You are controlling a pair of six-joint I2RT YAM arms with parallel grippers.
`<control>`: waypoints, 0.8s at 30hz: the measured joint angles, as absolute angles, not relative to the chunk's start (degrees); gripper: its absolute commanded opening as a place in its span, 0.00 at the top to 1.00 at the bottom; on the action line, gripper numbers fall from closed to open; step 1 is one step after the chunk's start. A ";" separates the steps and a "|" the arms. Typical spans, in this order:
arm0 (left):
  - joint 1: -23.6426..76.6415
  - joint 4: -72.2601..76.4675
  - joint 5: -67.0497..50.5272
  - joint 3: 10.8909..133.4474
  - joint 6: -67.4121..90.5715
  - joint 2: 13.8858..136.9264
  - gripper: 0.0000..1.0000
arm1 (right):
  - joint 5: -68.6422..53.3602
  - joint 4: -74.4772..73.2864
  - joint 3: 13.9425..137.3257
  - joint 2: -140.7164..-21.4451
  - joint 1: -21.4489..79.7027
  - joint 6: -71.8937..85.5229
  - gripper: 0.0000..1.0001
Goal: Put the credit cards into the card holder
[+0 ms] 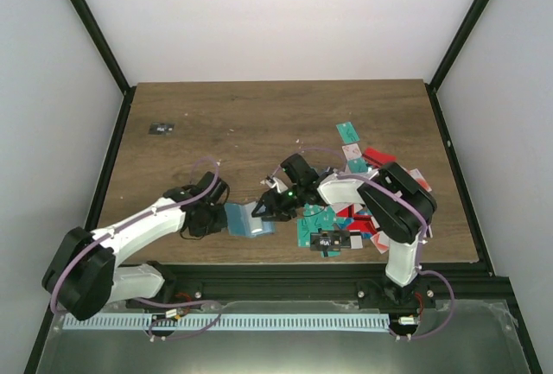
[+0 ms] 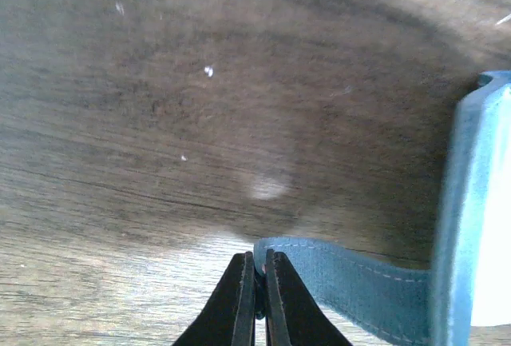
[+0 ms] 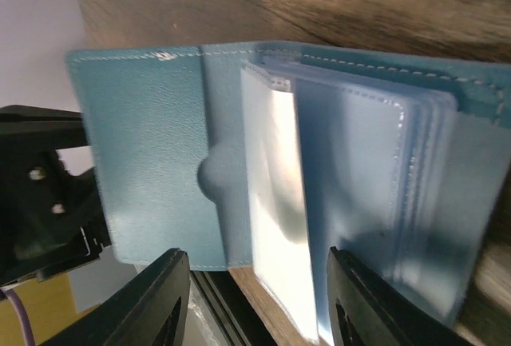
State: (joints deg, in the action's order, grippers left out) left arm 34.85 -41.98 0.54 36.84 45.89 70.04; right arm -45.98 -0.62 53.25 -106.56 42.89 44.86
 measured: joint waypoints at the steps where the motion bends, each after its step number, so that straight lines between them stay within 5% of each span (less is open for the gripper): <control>1: 34.85 -41.85 0.27 36.60 46.06 70.78 0.96 | -46.44 -0.64 53.49 -106.72 42.89 44.84 0.51; 18: 34.74 -33.95 -7.64 37.34 45.52 79.40 0.96 | -53.30 1.06 55.05 -107.07 43.22 44.18 0.53; 24: 34.74 -32.03 -8.71 38.68 44.29 80.90 0.95 | -54.52 2.79 55.13 -108.73 43.33 44.05 0.61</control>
State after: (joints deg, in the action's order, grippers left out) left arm 34.74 -32.03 -8.71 38.68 44.29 80.90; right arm -54.52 2.79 55.13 -108.73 43.33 44.05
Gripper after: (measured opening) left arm 0.040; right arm 0.432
